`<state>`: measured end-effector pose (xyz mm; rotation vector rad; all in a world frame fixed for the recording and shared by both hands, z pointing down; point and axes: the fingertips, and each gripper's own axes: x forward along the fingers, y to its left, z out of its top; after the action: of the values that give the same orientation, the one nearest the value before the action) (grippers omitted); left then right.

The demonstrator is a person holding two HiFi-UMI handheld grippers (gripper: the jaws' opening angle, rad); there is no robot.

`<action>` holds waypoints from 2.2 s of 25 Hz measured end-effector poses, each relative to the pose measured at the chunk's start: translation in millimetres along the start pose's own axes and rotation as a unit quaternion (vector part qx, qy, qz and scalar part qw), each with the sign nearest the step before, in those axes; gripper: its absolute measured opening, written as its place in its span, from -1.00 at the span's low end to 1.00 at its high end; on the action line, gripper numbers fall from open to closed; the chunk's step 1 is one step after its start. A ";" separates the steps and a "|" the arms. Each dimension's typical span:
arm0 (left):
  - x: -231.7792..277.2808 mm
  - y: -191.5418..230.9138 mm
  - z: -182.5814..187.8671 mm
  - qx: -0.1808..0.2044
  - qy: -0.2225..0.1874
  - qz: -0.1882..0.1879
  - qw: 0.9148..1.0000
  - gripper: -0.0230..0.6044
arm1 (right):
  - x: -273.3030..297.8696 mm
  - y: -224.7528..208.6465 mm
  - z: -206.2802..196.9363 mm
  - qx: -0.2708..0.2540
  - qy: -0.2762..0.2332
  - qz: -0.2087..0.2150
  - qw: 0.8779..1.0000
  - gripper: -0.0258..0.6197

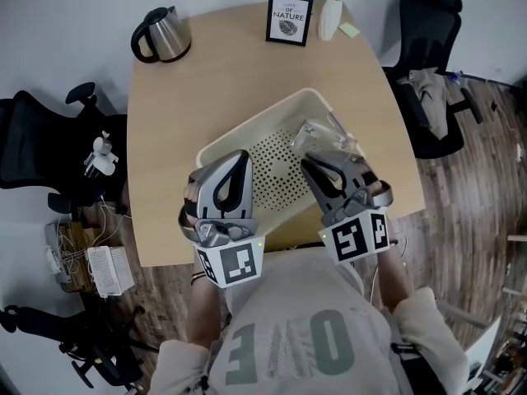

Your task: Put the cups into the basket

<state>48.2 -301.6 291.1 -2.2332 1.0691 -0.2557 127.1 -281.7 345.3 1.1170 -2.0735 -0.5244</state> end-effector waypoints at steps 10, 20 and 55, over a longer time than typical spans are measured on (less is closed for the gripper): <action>13.3 -5.9 -23.3 -0.036 0.006 -0.010 0.999 -0.91 | 55.0 38.0 -31.0 -0.057 0.071 0.090 0.992 -0.79; 12.9 2.9 -57.0 -0.087 0.030 0.012 0.996 -0.91 | 94.9 87.6 -68.8 -0.135 0.140 0.214 0.957 -0.79; -4.6 35.5 -111.5 -0.119 0.060 0.046 0.990 -0.91 | 129.7 168.4 -141.8 -0.274 0.327 0.421 0.800 -0.33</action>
<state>-24.6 -366.4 355.9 -2.3948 1.3240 -0.2363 92.4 -301.6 597.7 -0.0507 -1.4252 -0.1978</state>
